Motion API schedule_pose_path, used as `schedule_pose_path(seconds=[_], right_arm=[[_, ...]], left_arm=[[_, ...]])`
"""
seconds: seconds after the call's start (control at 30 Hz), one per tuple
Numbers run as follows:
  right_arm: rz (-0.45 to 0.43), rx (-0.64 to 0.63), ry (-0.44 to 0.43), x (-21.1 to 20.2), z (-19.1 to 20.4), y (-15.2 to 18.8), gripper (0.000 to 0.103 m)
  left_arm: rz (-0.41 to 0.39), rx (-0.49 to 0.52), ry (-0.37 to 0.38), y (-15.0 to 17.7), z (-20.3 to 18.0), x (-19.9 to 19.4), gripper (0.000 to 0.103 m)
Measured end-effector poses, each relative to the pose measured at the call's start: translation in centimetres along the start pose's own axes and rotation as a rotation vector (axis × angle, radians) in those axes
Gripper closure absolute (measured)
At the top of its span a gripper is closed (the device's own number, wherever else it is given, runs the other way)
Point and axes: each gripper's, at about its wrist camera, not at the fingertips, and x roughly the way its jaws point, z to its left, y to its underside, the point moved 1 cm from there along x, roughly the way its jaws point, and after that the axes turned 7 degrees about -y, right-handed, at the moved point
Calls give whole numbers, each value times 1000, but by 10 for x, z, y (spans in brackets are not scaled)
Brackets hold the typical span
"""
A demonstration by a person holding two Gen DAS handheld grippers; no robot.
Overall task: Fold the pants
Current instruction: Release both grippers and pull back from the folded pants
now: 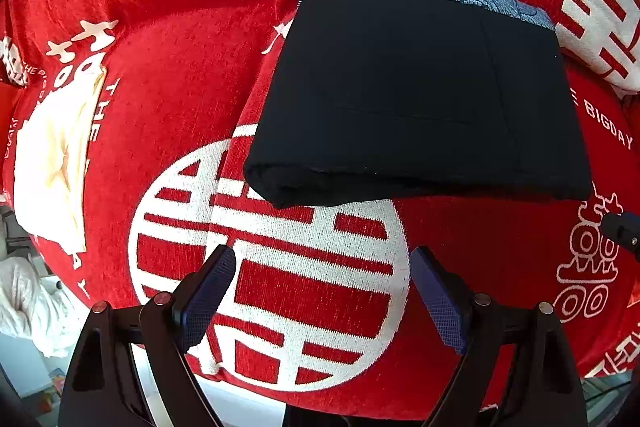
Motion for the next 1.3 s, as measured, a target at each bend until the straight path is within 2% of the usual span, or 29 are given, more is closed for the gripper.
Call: schedule_pose_path(seconds=[0.5,0.7,0.77,0.9,1.03,1.17,1.3], right_arm=[[-7,18,-23,-5,-13,-6,11],[-34,6,-88,-10,-15,-11,10],[-40,2,-98,-10,-16,-13,10],[-25,-5,-93,-7,-16,-15,10],[-4,21,-100,-5,-21,-18,10],[-3,74,-134,-3,-31,-25,10],[-12,55,-172,-4,-37,-38,10]], left_arm=[[-29,28,3,-14,-13,-7,13],[-75,-34,145,-26,-1,-15,13],[-83,-55,170,-34,5,-15,13],[-67,-66,133,-47,13,-8,13],[-76,-38,35,-57,15,-4,13],[-69,-23,44,-67,23,1,13],[-51,-28,102,-83,32,7,13]])
